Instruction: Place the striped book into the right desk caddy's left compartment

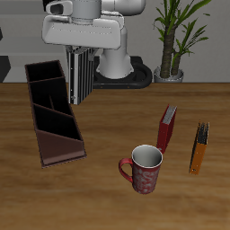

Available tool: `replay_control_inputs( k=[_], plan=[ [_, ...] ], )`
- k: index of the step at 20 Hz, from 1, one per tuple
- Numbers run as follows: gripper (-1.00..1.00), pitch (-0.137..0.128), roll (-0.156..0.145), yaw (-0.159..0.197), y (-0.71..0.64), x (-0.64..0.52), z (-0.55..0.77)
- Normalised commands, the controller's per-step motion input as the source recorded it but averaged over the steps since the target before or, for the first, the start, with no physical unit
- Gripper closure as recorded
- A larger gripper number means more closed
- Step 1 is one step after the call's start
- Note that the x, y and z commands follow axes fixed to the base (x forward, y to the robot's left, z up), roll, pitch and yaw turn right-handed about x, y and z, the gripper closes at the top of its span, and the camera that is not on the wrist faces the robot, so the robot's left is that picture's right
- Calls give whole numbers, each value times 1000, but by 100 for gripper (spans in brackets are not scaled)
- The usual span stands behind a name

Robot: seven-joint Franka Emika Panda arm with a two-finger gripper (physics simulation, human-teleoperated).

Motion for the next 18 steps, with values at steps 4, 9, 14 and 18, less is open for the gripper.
replay_control_inputs(
  k=[4, 9, 14, 18],
  plan=[
    [100, -24, -5, 60, -97, -372, 129],
    [100, -10, 9, 70, -64, -278, -37],
    [100, 0, 8, 58, -114, -150, -118],
    [100, 20, -1, 14, -140, -115, -148]
  ],
)
